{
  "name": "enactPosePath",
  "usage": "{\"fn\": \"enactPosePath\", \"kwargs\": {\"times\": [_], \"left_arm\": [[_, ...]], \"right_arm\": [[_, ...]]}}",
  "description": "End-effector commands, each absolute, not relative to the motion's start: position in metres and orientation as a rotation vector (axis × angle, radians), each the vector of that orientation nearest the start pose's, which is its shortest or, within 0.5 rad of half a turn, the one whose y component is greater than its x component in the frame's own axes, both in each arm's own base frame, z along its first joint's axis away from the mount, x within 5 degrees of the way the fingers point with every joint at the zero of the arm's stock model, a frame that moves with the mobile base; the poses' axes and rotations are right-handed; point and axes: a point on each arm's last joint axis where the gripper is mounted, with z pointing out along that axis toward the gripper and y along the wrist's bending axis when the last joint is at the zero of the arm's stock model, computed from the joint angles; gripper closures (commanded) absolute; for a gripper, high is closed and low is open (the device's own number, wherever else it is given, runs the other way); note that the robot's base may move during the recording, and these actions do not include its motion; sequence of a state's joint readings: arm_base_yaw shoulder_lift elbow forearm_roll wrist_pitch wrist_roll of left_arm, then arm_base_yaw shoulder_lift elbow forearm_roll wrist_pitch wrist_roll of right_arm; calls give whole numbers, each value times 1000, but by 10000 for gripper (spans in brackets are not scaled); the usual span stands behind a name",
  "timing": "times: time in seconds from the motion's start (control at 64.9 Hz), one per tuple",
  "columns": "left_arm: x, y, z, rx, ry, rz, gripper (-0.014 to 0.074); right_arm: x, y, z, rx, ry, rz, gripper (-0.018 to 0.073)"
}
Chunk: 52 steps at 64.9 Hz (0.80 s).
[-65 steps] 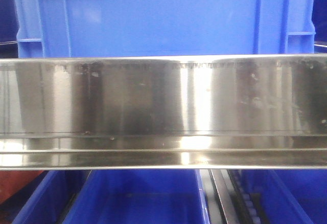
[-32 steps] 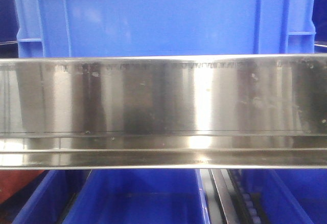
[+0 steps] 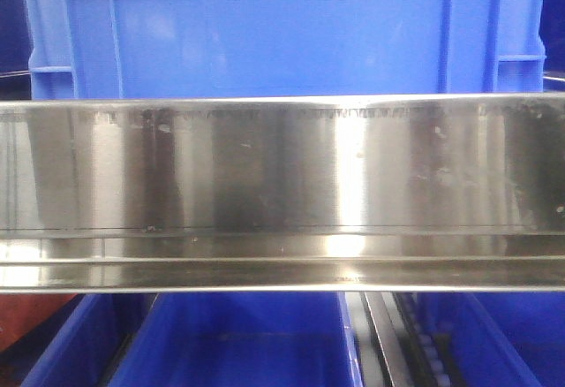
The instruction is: Place valve from conveyor to right shelf box
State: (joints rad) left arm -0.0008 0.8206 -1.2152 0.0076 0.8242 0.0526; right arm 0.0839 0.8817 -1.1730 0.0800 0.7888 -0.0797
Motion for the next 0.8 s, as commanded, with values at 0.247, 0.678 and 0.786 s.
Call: {"fn": "enactPosePath", "kwargs": {"times": [0.247, 0.678, 0.786], "left_arm": [[132, 0, 469, 49, 1839, 36, 708], [164, -17, 494, 171, 1731, 4, 708], [190, -42, 510, 272, 1724, -72, 708]], "right_arm": [[156, 17, 455, -142, 1877, 77, 713], [154, 20, 505, -113, 1671, 146, 713], [162, 31, 529, -166, 1627, 190, 713]]}}
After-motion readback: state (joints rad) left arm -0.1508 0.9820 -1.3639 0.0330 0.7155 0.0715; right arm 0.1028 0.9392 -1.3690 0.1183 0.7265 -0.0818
